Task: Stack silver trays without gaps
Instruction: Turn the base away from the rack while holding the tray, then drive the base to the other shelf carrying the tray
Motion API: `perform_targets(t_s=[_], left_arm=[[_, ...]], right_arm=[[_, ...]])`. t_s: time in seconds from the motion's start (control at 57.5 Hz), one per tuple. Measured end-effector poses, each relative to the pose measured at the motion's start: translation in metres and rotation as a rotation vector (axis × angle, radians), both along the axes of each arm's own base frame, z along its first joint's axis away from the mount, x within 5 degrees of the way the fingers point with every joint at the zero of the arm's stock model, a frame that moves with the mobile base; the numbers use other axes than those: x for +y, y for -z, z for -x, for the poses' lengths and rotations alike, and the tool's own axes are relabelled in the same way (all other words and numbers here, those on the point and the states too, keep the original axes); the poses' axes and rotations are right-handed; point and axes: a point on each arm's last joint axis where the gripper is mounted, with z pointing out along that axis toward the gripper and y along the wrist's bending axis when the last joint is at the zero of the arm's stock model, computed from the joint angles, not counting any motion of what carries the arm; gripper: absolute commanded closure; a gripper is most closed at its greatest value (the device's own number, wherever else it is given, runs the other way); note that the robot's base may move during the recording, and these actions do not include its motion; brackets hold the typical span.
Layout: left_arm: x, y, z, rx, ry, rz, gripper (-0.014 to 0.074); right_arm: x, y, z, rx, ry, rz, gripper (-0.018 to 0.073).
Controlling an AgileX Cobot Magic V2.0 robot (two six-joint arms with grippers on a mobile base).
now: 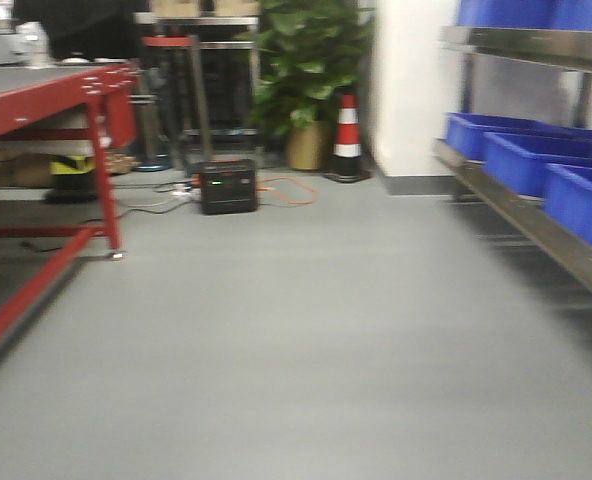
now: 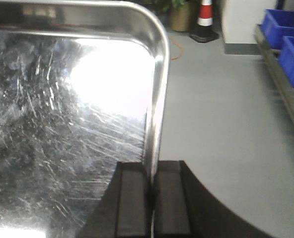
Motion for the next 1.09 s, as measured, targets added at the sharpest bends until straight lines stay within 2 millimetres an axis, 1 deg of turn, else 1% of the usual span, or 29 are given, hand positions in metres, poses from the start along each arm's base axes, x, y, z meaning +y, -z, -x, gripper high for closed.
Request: perform_targets(t_s=[1.095], left_arm=[[0.0002, -0.0002, 0.0001, -0.002, -0.001, -0.001, 0.0615]], right_arm=[[0.0001, -0.0002, 0.0000, -0.001, 0.000, -0.002, 0.0646]])
